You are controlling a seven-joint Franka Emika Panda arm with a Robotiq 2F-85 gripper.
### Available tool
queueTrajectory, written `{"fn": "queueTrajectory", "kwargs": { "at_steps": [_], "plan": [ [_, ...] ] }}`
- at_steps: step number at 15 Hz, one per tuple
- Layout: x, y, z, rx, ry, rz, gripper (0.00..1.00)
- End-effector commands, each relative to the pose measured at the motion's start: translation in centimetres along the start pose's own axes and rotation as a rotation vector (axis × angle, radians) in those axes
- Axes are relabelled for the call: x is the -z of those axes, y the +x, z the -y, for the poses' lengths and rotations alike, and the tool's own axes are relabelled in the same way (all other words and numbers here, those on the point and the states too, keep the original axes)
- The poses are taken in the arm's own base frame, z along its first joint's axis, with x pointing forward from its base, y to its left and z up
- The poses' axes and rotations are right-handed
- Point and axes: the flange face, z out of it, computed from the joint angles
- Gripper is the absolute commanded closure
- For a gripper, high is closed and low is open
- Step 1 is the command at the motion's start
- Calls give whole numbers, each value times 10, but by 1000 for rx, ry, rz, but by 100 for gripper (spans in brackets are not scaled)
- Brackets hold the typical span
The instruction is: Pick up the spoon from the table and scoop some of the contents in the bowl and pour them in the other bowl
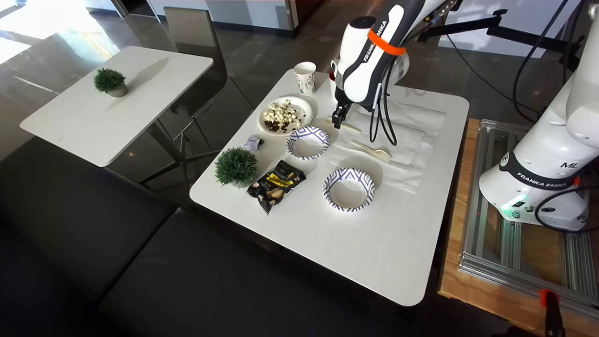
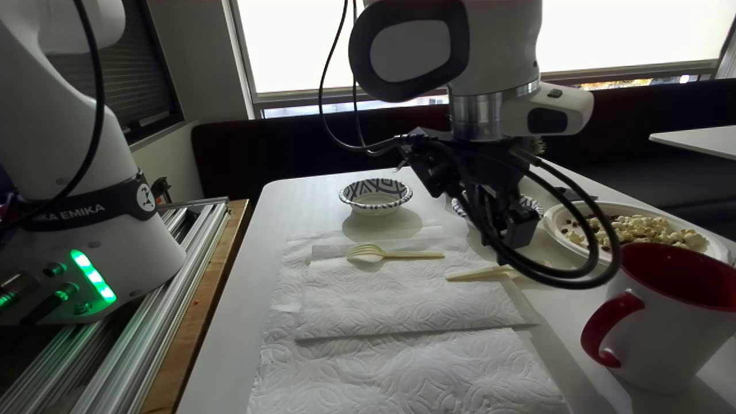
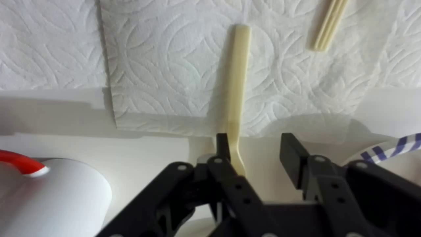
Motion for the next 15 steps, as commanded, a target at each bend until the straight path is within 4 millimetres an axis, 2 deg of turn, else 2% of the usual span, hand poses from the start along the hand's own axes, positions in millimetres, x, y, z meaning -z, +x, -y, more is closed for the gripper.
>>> {"fn": "queueTrajectory", "kwargs": {
  "at_steps": [1,3,4,7,8,10,15],
  "plan": [
    [18,-42,17,-12,-19,-151,23],
    [19,-59,26,-19,-28,-242,9],
    [29,-62,26,-34,-43,-311,3],
    [37,-87,19,-127,-47,-450,0],
    [29,-71,24,-79,-51,-392,0],
    [29,-76,21,-88,-55,-399,0],
    [26,-66,18,-81,-55,-406,0]
  ]
}}
